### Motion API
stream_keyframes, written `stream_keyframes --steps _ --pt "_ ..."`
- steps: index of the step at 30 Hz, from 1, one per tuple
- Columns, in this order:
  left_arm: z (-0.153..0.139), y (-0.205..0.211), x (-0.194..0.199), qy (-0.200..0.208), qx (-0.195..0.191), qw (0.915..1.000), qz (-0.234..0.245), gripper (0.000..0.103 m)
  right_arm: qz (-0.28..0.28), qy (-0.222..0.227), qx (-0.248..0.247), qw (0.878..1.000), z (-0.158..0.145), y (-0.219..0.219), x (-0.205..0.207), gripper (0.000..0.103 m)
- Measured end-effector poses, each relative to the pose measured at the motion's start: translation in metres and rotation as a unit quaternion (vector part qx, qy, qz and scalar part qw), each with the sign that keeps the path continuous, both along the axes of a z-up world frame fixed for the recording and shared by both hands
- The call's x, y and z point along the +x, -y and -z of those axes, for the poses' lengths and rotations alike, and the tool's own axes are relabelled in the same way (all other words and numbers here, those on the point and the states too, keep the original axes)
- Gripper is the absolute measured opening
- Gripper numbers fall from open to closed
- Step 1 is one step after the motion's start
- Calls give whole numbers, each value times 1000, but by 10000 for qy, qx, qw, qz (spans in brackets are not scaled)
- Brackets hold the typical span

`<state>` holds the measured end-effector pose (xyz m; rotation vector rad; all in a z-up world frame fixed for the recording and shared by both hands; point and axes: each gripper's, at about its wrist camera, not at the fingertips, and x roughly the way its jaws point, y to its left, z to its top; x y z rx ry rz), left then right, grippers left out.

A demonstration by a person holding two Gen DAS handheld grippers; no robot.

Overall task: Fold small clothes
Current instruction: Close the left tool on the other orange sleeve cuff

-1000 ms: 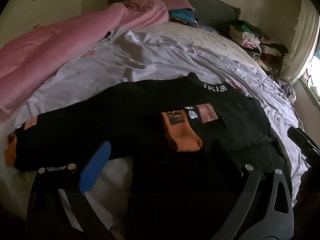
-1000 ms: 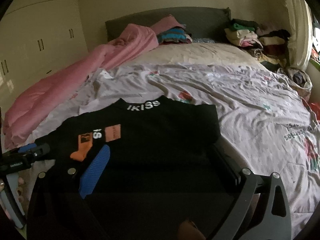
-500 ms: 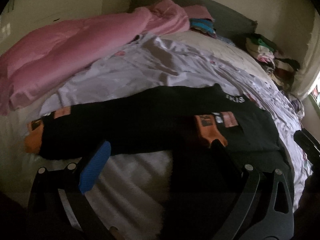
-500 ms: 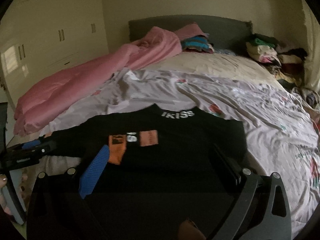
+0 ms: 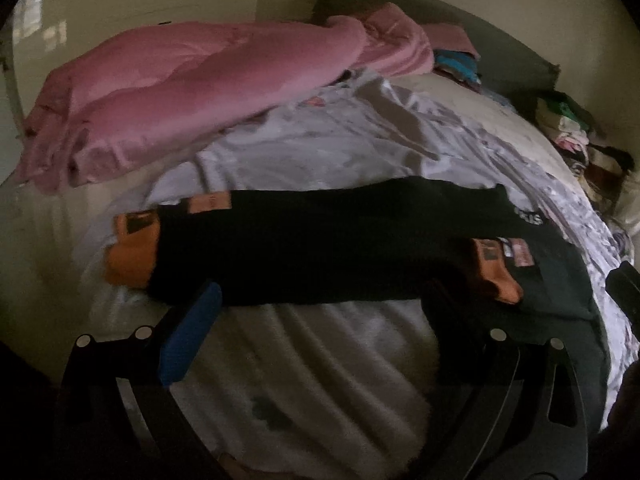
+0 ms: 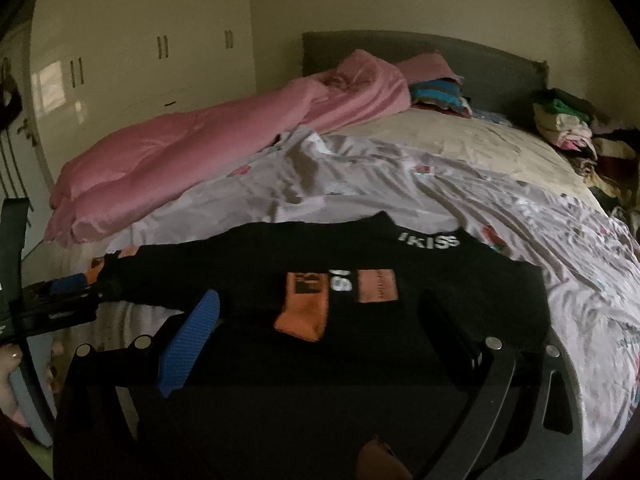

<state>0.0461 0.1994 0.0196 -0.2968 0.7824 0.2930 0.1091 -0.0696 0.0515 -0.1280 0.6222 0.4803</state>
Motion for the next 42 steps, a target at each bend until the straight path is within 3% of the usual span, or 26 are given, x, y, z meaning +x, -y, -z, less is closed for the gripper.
stream_keyframes --steps 18,30,38,41,42 --pt "22 -59 -15 -173 -314 9974 -628 93 -866 58 -237 9959 8 -80 -16 98" --pt "51 -96 -16 -332 -628 9922 -1024 93 -1077 -89 -281 9937 23 -102 -17 99" --pt "66 -129 -23 42 -1024 9831 -1514 93 -945 -275 -206 9949 35 -94 -9 98" --pt "65 -135 -21 119 -1027 9807 -1661 76 -867 -361 -168 9954 40 -88 -4 98" --pt "65 -138 -19 161 -1065 9796 -1696 66 -850 -393 -158 9955 41 -86 -3 98"
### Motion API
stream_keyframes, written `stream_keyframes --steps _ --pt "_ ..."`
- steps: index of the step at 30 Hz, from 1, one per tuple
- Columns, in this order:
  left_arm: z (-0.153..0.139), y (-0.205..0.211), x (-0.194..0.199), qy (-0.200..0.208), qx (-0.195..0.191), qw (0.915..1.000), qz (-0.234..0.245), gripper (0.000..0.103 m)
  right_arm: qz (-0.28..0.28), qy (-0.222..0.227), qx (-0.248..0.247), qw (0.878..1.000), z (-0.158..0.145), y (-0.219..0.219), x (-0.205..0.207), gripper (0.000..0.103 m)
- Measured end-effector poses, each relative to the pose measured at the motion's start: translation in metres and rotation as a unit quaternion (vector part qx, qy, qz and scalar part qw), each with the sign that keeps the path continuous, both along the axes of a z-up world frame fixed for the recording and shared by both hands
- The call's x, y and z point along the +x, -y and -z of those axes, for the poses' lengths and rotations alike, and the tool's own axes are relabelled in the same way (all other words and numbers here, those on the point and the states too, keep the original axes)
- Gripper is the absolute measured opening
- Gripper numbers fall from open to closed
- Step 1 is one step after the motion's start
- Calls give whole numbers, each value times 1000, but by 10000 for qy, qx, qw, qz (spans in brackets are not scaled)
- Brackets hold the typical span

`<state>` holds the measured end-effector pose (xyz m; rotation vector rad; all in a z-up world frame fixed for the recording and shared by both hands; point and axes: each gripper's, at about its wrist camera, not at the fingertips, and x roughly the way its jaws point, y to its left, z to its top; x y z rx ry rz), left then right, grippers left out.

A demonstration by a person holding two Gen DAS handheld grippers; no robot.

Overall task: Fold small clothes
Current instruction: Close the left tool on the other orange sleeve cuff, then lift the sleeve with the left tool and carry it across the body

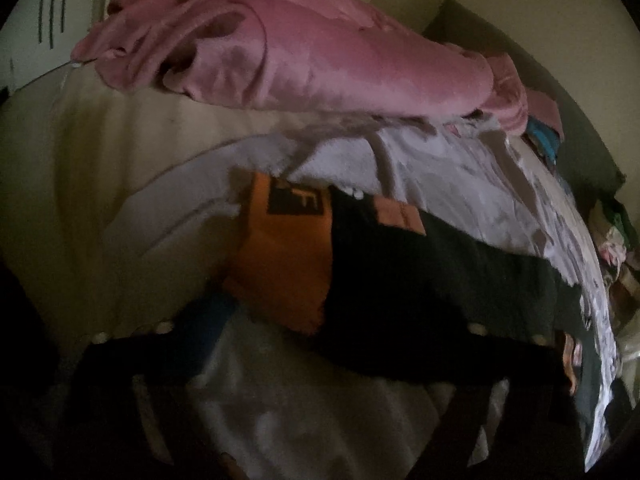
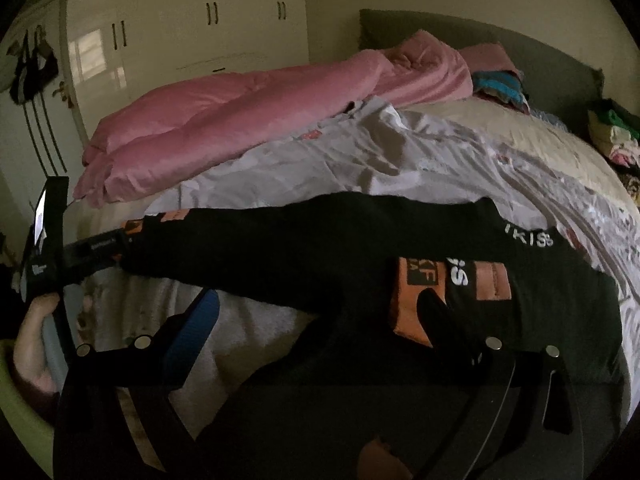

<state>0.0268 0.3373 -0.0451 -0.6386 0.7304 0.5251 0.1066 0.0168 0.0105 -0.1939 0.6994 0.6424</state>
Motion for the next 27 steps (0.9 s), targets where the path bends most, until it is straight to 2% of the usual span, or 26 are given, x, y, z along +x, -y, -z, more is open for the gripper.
stream_keyframes --steps 1,2,4,6,19,27 --pt "0 -1 2 20 -7 10000 -12 54 24 -32 -3 10000 2 2 1 98" --pt "-1 -3 4 35 5 10000 -34 48 52 -40 -5 10000 2 5 2 98" --pt "-3 -3 6 78 71 9999 -42 15 110 -38 30 9999 2 11 3 98" --pt "-8 -1 4 190 55 9998 -1 9 179 -44 95 9998 -1 18 4 98" --pt "-80 44 -2 828 369 9943 556 7 874 45 540 9947 -21 89 9 98" --pt "-124 88 16 1075 554 9870 1062 7 1274 66 904 9877 -32 139 10 98"
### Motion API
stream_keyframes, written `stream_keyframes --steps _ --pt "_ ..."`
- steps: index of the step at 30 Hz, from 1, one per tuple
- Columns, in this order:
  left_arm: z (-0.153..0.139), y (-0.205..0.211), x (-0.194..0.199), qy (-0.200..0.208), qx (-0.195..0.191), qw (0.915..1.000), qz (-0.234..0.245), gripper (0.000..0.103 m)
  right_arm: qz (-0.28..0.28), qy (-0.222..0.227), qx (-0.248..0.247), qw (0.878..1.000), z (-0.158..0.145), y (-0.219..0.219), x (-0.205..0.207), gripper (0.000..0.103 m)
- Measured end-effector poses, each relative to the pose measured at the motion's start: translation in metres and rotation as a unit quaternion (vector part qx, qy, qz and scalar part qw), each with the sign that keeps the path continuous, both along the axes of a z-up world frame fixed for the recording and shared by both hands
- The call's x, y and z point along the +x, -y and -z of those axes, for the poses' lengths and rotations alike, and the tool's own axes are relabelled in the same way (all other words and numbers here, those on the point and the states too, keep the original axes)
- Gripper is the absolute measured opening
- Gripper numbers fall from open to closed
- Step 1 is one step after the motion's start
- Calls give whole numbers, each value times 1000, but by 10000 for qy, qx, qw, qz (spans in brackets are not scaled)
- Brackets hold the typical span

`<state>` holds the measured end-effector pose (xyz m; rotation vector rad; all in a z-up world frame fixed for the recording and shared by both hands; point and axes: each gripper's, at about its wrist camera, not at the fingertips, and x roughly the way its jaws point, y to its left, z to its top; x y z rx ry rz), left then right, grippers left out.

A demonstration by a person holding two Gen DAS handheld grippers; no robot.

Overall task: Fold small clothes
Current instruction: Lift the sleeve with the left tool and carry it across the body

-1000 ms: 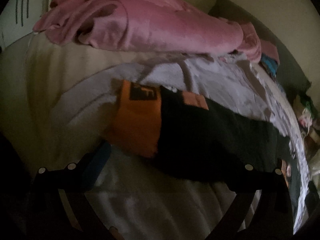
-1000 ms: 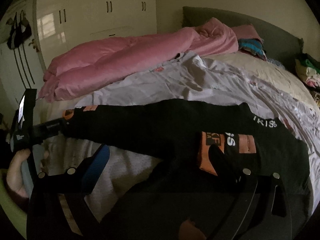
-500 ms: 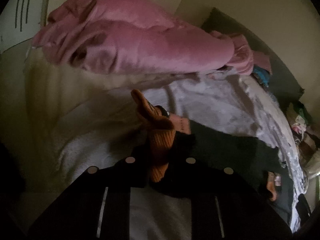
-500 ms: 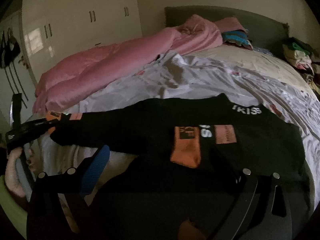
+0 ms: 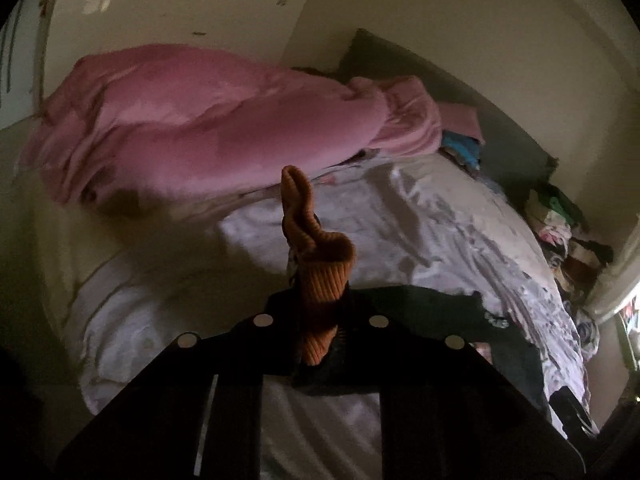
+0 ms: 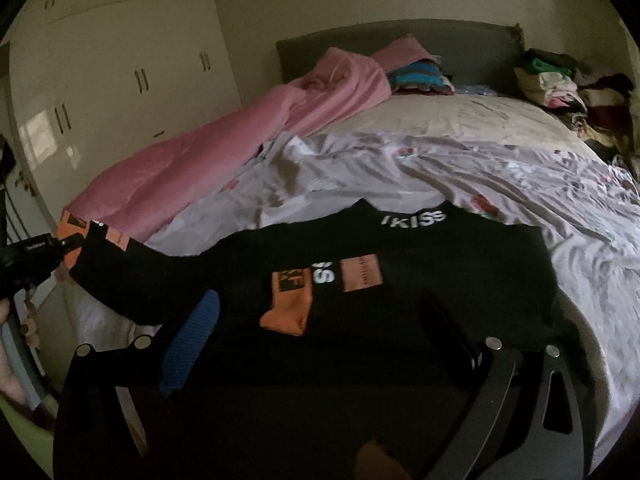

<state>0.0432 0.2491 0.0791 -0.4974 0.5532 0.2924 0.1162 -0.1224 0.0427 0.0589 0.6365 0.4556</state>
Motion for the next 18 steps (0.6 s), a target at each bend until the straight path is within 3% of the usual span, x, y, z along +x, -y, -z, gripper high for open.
stream_keyframes --steps 18 --pt "-62 115 54 206 400 9924 1146 6 693 64 527 9962 -8 93 -5 98"
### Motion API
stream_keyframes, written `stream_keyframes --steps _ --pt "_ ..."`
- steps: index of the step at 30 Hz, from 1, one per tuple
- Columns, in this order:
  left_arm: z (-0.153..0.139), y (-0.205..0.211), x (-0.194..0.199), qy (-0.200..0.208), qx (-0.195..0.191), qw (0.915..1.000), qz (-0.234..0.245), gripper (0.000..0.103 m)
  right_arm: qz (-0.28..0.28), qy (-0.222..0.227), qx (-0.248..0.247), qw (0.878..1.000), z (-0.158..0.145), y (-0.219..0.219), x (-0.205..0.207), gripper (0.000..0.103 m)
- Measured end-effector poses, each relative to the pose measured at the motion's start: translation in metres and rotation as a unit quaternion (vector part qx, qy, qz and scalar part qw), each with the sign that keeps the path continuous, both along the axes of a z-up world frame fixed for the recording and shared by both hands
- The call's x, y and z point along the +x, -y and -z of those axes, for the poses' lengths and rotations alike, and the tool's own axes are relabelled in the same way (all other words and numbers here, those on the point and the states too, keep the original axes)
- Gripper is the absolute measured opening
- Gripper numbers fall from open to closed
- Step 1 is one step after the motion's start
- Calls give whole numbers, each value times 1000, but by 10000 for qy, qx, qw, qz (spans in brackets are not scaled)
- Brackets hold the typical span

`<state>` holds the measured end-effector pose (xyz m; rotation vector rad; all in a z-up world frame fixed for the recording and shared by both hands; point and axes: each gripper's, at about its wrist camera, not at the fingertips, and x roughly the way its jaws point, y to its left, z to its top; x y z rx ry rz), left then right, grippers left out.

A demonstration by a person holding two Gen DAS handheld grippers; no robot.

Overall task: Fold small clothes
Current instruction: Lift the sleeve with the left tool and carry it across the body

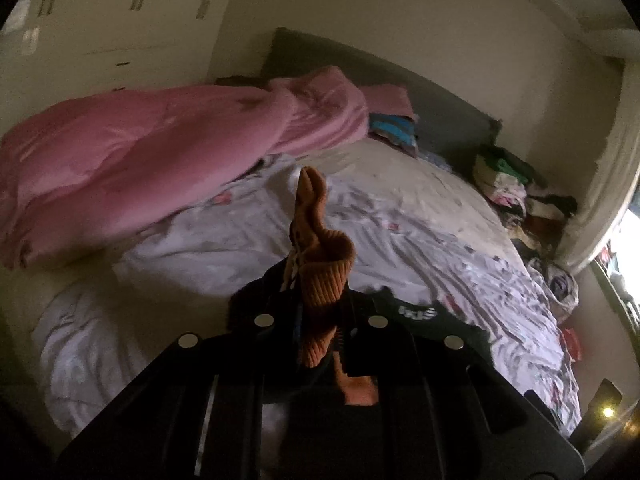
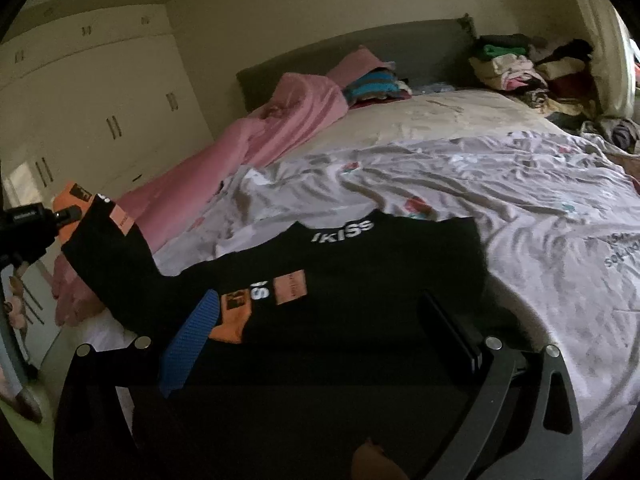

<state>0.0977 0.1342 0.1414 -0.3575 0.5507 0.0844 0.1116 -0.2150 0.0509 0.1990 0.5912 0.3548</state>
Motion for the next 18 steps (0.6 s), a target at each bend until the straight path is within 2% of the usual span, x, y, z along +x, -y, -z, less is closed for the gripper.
stream_keyframes --steps 9,18 --pt "-3 53 20 2 179 9985 521 6 441 7 215 9988 1 46 -2 98" --pt "13 90 32 -110 181 9953 944 6 697 8 278 9972 3 70 -4 98"
